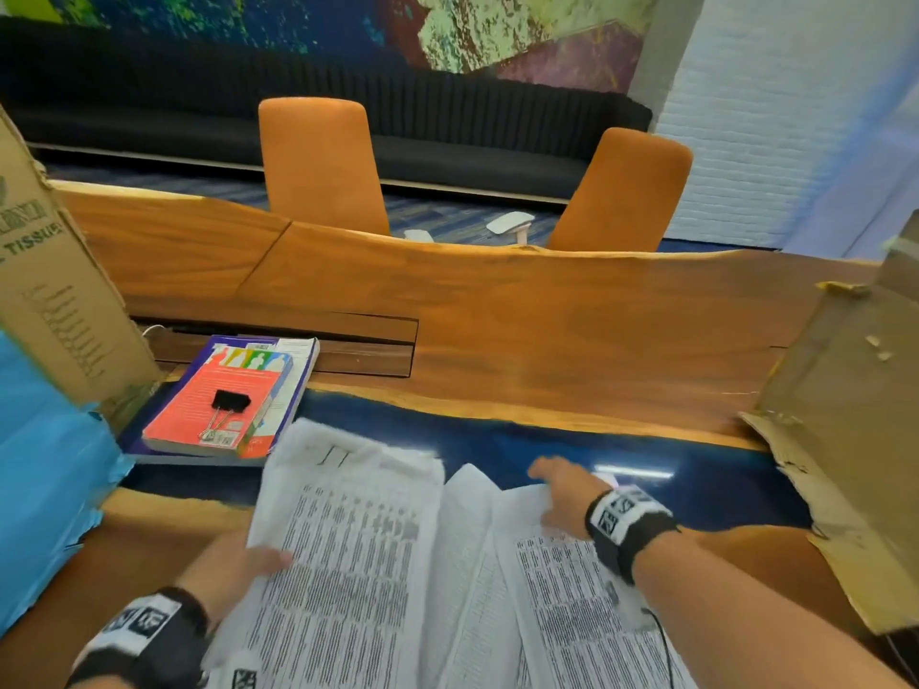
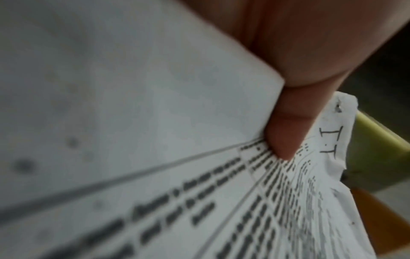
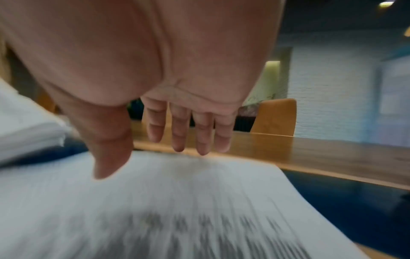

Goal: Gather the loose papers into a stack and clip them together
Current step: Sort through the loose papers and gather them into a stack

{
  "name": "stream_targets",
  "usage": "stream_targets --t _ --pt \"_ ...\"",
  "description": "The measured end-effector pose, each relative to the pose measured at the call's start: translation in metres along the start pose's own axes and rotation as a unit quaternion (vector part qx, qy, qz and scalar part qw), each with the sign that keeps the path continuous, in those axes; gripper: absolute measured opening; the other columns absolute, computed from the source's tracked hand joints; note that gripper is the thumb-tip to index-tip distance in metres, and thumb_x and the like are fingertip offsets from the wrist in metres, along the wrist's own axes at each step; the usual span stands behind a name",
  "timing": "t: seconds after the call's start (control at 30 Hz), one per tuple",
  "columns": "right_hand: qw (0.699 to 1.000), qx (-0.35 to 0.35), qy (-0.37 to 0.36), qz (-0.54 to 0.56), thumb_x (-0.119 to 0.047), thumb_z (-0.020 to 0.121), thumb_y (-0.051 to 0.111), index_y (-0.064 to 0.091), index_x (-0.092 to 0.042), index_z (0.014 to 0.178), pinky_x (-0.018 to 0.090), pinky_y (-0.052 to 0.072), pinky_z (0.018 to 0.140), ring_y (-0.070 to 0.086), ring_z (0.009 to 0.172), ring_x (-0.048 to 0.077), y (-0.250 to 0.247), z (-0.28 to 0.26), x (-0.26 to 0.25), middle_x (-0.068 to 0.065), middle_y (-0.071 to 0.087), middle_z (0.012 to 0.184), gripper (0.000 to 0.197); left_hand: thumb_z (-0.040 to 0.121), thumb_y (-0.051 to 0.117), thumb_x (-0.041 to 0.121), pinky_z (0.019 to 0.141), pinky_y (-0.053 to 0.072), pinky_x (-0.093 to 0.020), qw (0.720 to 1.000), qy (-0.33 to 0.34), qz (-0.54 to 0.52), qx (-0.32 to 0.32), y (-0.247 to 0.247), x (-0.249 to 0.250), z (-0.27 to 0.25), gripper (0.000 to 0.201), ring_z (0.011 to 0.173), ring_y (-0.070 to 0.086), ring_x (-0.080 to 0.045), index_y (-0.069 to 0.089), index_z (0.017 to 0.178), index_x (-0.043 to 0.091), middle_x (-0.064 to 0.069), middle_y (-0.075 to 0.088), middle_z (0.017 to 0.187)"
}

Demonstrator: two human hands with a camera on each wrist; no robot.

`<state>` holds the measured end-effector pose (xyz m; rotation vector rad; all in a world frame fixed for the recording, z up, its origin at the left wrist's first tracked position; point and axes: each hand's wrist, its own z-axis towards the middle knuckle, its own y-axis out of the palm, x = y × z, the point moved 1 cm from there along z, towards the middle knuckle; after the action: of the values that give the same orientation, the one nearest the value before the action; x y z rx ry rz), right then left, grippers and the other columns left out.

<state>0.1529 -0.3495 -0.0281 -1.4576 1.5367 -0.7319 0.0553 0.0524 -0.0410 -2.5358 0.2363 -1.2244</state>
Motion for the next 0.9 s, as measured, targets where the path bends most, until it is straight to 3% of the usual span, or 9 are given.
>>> stream_targets --t 0.07,0.13,0.27,0.5,0.63,0.7,0.77,0.83,0.9 --pt "0.996 -0.033 0.009 -0.077 -0.034 0.078 0.074 0.035 -0.028 0.145 0.043 0.041 0.108 0.050 0.128 0.026 0.031 0.000 0.008 0.000 0.047 0.140 0.077 0.080 0.070 -0.006 0.079 0.051 -0.041 0.998 -0.044 -0.021 0.027 0.000 -0.032 0.012 0.018 0.082 0.069 -0.040 0.070 0.098 -0.011 -0.025 0.073 0.082" --pt "0.992 -0.028 0.007 -0.123 -0.040 0.077 0.073 0.028 -0.029 0.149 0.047 0.036 0.110 0.045 0.132 0.027 0.042 0.001 0.010 0.000 0.042 0.143 0.086 0.080 0.070 -0.007 0.088 0.050 -0.048 0.995 -0.080 -0.045 0.043 0.003 -0.055 0.017 0.019 0.087 0.068 -0.042 0.069 0.098 -0.012 -0.028 0.072 0.087" --pt "0.986 -0.039 0.002 -0.164 -0.040 0.076 0.075 0.022 -0.032 0.152 0.053 0.029 0.113 0.037 0.136 0.029 0.041 0.005 0.007 0.002 0.037 0.144 0.092 0.080 0.071 -0.005 0.093 0.049 -0.053 0.990 -0.102 -0.079 0.057 0.006 -0.074 0.023 0.013 0.089 0.068 -0.044 0.070 0.093 -0.007 -0.028 0.072 0.090" --pt "0.979 -0.017 -0.005 -0.204 -0.039 0.075 0.077 0.039 -0.023 0.139 0.053 0.023 0.117 0.041 0.130 0.028 0.033 0.009 -0.006 0.002 0.043 0.135 0.076 0.082 0.069 -0.004 0.092 0.049 -0.053 0.989 -0.093 -0.100 0.059 0.007 -0.078 0.023 0.011 0.085 0.068 -0.041 0.069 0.092 -0.002 -0.023 0.073 0.085" --pt "0.976 0.048 -0.044 -0.206 -0.029 0.086 0.061 0.053 -0.019 0.118 0.047 0.024 0.118 0.045 0.119 0.028 0.027 0.001 -0.008 0.004 0.048 0.120 0.034 0.083 0.068 -0.001 0.089 0.051 -0.049 0.989 -0.093 -0.101 0.062 0.008 -0.078 0.021 0.015 0.087 0.068 -0.041 0.067 0.098 -0.001 -0.024 0.072 0.092" --pt "0.976 0.072 -0.067 -0.196 -0.027 0.090 0.057 0.057 -0.020 0.107 0.042 0.035 0.109 0.048 0.110 0.026 0.016 -0.006 -0.010 0.002 0.049 0.113 0.018 0.084 0.069 0.001 0.092 0.050 -0.053 0.989 -0.094 -0.096 0.055 0.007 -0.076 0.020 0.017 0.089 0.068 -0.042 0.066 0.100 -0.001 -0.024 0.071 0.095" --pt "0.986 0.064 -0.062 -0.140 -0.026 0.092 0.058 0.055 -0.022 0.097 0.035 0.044 0.090 0.053 0.100 0.022 -0.003 -0.019 -0.010 -0.001 0.053 0.104 0.007 0.084 0.069 0.002 0.092 0.050 -0.055 0.990 -0.094 -0.089 0.052 0.007 -0.076 0.019 0.016 0.088 0.068 -0.042 0.066 0.099 -0.001 -0.024 0.072 0.094" --pt "0.997 0.015 -0.020 -0.069 -0.025 0.089 0.066 0.059 -0.021 0.096 0.031 0.047 0.078 0.059 0.092 0.018 -0.028 -0.034 -0.004 -0.005 0.061 0.097 0.011 0.085 0.068 0.003 0.091 0.050 -0.054 0.991 -0.094 -0.085 0.052 0.007 -0.075 0.018 0.014 0.086 0.068 -0.042 0.066 0.098 0.000 -0.024 0.072 0.091" --pt "1.000 -0.011 0.016 -0.021 -0.027 0.085 0.073 0.068 -0.021 0.100 0.030 0.051 0.075 0.065 0.090 0.016 -0.053 -0.051 0.011 -0.004 0.070 0.098 0.017 0.085 0.068 0.003 0.090 0.051 -0.056 0.991 -0.095 -0.080 0.052 0.007 -0.074 0.016 0.013 0.085 0.069 -0.043 0.066 0.097 0.001 -0.024 0.072 0.090"
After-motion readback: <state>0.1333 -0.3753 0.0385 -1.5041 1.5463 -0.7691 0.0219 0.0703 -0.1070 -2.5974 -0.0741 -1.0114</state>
